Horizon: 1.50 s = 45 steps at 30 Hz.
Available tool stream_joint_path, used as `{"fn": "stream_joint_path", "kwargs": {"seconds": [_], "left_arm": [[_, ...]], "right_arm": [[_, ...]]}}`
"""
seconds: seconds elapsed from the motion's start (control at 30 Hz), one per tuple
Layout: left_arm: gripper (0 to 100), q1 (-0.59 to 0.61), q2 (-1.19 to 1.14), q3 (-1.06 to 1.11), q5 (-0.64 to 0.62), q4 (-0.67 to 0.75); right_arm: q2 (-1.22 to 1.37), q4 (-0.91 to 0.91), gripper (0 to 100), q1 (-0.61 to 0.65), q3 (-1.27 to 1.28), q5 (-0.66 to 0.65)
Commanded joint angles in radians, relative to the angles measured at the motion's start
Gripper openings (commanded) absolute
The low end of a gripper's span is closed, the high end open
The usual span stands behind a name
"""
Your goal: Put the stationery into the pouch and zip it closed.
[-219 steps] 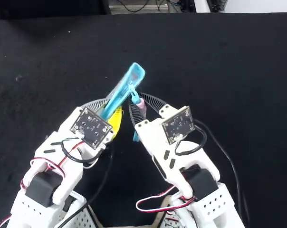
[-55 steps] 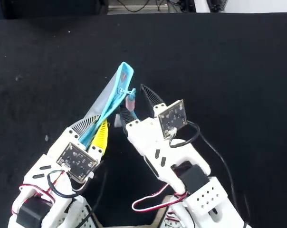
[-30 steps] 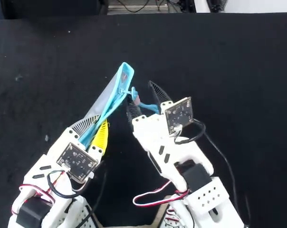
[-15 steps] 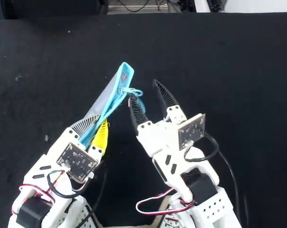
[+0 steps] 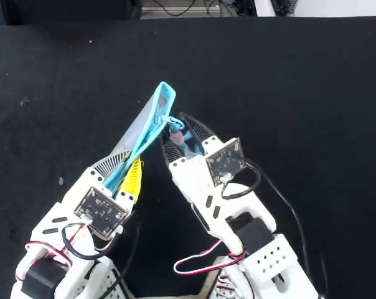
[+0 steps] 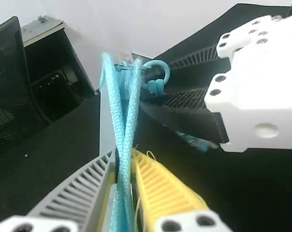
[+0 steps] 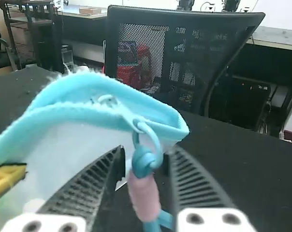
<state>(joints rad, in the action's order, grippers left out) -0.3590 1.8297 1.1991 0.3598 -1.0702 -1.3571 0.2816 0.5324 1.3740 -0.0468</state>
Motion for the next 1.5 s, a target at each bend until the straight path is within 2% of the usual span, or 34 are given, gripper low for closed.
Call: {"fn": "stream_joint_path", "kwargs": {"seconds": [0.0,0.27,0.67,0.87,1.13,1.37,1.47], "left_arm": [[3,0.025,-0.006,0.051,-0.017,-0.043],[3,0.025,-0.006,0.053,-0.017,-0.043],[3,0.025,-0.006,0.053,-0.017,-0.043],[3,0.025,-0.006,0.053,-0.017,-0.043],[3,0.025,-0.006,0.053,-0.017,-0.043],[3,0.025,-0.006,0.053,-0.017,-0.043],[3,0.025,-0.006,0.053,-0.017,-0.043]], "right_arm": [[-0.05,-0.02,6.5,0.002,-0.056,-0.012],[-0.13,0.066,19.8,0.005,-0.062,-0.006],[-0.136,0.061,10.0,0.003,-0.059,-0.014],[-0.136,0.061,1.1,0.0,-0.062,-0.009],[-0.136,0.061,4.7,0.0,-0.062,-0.006],[-0.136,0.061,4.2,0.0,-0.062,-0.006],[-0.136,0.06,1.0,-0.002,-0.064,-0.006]]}}
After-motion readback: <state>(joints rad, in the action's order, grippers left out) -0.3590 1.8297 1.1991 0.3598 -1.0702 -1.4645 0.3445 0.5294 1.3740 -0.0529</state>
